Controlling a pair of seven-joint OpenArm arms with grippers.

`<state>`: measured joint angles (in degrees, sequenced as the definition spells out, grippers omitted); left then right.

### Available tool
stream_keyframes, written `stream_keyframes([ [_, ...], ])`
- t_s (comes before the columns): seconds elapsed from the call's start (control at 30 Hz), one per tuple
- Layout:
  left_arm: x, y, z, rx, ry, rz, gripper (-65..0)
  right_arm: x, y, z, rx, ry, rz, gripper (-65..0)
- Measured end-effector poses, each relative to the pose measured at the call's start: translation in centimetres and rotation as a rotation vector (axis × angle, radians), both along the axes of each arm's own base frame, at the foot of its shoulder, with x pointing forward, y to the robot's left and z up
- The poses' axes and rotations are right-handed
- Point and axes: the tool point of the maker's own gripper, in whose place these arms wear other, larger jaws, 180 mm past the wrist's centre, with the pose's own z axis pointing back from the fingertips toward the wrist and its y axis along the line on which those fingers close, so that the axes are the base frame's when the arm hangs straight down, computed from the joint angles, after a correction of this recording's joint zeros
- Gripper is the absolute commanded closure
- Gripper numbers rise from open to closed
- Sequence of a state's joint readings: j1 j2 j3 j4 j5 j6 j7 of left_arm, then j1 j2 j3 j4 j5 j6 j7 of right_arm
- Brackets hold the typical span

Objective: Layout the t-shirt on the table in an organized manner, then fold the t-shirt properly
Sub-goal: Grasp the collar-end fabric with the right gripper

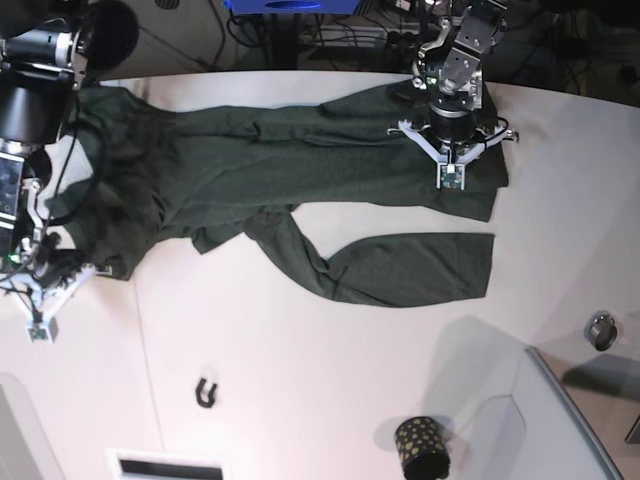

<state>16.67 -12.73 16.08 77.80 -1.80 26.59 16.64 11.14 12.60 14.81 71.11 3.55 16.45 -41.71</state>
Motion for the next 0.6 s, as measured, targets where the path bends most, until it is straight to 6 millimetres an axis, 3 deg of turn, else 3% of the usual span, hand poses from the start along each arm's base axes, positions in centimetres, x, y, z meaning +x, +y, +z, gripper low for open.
stream_keyframes([
  [0.07, -0.1, -0.4, 0.2, -0.011, -0.002, -0.003, 0.0, -2.3, -1.8, -1.0, -0.040, 0.040, -0.020, -1.5],
  [0.17, 0.1, -0.5, 0.2, -0.013, -0.002, -0.014, 0.0, -5.7, -2.4, -1.9, -0.025, 0.067, -0.066, -4.1],
  [0.23, 0.2, 0.0, 0.2, -0.008, 0.016, -0.009, 0.0, -6.9, -3.2, -1.4, -0.017, 0.044, -0.116, -11.0],
  [0.33, 0.3, 2.0, 0.4, 0.003, 0.029, 0.051, 0.0, -7.0, -5.5, 0.5, -0.027, -0.025, -0.189, -23.9],
  [0.4, 0.4, 3.2, 0.6, 0.013, 0.030, 0.081, 0.0, -7.4, -6.9, 0.7, -0.051, -0.022, -0.211, -31.2],
  [0.47, 0.4, 3.9, 0.7, 0.021, 0.026, 0.098, 0.0, -8.1, -6.9, -0.6, -0.039, 0.018, -0.224, -32.6],
  [0.6, 0.4, 4.8, 0.9, 0.018, 0.021, 0.128, 0.0, -8.7, -4.3, -2.1, 0.015, 0.059, -0.100, -32.6],
])
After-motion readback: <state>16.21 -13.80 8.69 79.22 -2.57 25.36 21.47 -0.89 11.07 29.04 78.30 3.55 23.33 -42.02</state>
